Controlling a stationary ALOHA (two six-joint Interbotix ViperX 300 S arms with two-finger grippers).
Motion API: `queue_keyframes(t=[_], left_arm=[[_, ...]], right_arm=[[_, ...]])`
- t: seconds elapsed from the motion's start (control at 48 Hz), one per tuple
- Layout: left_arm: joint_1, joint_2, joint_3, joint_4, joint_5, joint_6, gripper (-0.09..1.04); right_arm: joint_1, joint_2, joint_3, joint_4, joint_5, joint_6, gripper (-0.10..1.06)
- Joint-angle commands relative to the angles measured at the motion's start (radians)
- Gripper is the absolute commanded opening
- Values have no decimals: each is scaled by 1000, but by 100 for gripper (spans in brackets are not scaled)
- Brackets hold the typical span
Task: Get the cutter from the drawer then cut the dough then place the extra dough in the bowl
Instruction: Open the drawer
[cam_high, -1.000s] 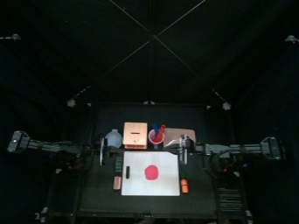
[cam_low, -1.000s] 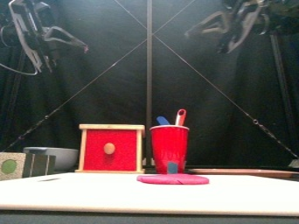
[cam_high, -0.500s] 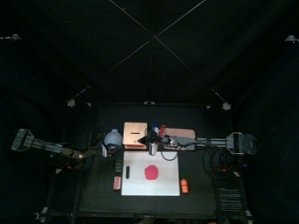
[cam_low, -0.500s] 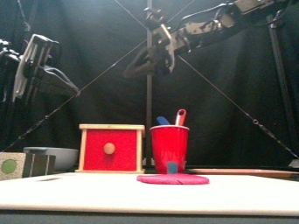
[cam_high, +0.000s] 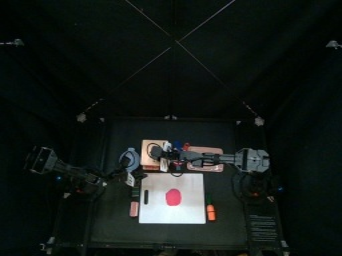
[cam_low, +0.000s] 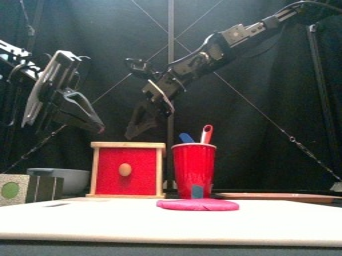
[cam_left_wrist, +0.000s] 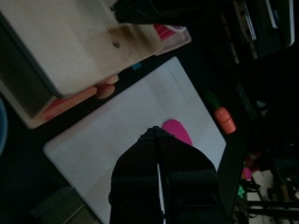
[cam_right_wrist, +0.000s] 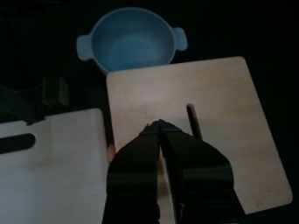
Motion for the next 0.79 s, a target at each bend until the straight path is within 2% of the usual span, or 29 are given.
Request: queue_keyframes(t=[0.021, 0.208, 0.333, 0.458, 0.792], left_arm=[[-18, 52, -40, -3, -69, -14, -2], [-32, 120, -74, 20, -118, -72, -1], [-29, 149, -81, 44, -126, -86, 6], [-28, 160, -87, 40, -126, -120, 20], [-11, 193, -95, 37, -123, -319, 71]], right_arm=[[0, -12, -32, -2, 34, -2, 5], [3, -2, -23, -8, 121, -2, 5], [3, -2, -20, -15, 126, -2, 5], [6, -2, -23, -29, 132, 0, 5], [20, 0, -40, -41, 133, 0, 5]])
